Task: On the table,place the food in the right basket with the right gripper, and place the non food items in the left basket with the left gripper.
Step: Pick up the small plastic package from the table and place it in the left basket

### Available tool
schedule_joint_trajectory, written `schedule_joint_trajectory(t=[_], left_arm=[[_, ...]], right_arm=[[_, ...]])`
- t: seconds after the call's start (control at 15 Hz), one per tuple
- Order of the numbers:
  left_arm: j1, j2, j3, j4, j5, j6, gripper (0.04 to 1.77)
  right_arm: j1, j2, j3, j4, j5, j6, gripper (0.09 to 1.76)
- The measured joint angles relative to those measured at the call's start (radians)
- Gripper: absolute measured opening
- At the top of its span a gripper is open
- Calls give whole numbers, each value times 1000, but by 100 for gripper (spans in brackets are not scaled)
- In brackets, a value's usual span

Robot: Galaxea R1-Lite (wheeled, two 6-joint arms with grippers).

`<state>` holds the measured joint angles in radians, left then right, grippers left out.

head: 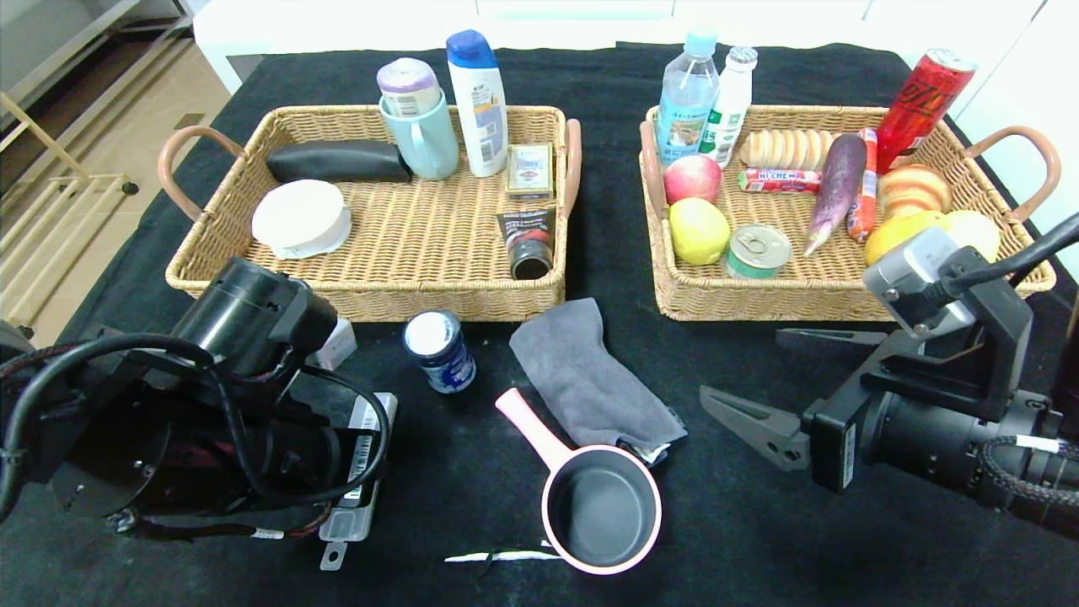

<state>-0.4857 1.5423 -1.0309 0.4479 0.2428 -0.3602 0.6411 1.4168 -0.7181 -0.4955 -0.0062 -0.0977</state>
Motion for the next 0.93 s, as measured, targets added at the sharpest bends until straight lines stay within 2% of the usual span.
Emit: schedule_joint_trajectory(t=[0.47, 0.67, 0.8, 0.93], left_arm=[[-5, -144, 10, -20, 6, 72, 66], [-3, -230, 17, -143, 41, 105, 66], [34, -249, -8, -220, 82, 125, 66], [93, -234, -71, -281, 88, 175, 66]], right_arm=[[0, -2, 0, 0, 1, 0, 170], [-2, -10, -1, 0, 1, 0, 170], [-1, -22, -1, 0, -2, 0, 170], [1, -29, 0, 0, -7, -1, 170]])
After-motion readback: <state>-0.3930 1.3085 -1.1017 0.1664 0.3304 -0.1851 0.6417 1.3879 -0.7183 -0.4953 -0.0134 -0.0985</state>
